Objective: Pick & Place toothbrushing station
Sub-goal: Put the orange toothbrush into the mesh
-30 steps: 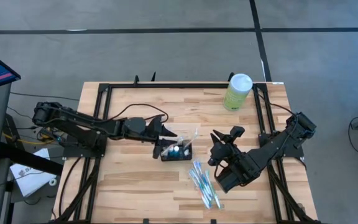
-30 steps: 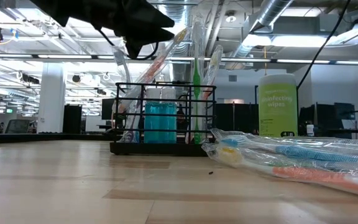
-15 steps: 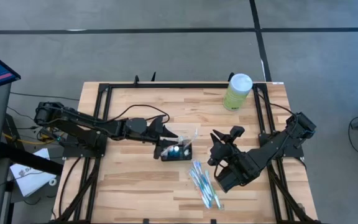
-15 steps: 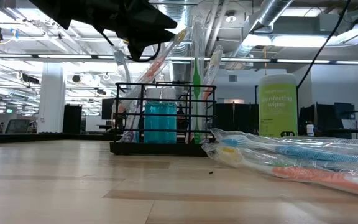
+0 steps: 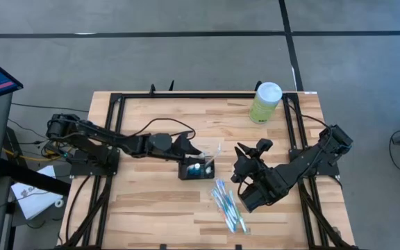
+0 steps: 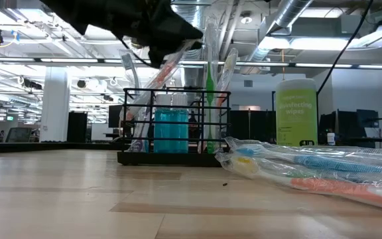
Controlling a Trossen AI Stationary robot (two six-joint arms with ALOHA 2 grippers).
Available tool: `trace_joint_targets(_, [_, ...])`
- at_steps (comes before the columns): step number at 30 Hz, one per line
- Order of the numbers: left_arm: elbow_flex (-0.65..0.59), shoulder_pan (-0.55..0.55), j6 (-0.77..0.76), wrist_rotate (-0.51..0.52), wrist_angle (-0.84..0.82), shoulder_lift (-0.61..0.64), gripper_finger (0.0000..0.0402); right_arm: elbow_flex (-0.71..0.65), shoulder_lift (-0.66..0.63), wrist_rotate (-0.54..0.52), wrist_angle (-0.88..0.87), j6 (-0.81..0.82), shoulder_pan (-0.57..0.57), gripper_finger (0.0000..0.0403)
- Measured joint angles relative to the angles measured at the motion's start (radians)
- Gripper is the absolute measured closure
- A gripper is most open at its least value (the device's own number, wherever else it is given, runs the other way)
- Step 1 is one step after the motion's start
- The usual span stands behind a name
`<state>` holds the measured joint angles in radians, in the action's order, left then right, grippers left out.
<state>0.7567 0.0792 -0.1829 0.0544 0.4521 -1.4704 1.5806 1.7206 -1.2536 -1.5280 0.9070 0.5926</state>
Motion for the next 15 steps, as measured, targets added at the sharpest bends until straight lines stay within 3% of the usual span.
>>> trace_joint_targets(4, [0.009,0.0,0.02,0.003,-0.002,0.018,0.0315,0.0,0.0,0.002,-0.002,0.0,0.0,0.0335])
trace_joint_targets(10, [0.009,-0.002,0.026,0.005,-0.007,0.019,0.0385,0.0,0.0,0.008,-0.001,-0.013,0.0,0.0335])
trace_joint_targets(15, [0.01,0.0,0.021,-0.002,-0.013,0.035,0.0372,0.0,0.0,0.017,0.003,-0.016,0.0,0.0335])
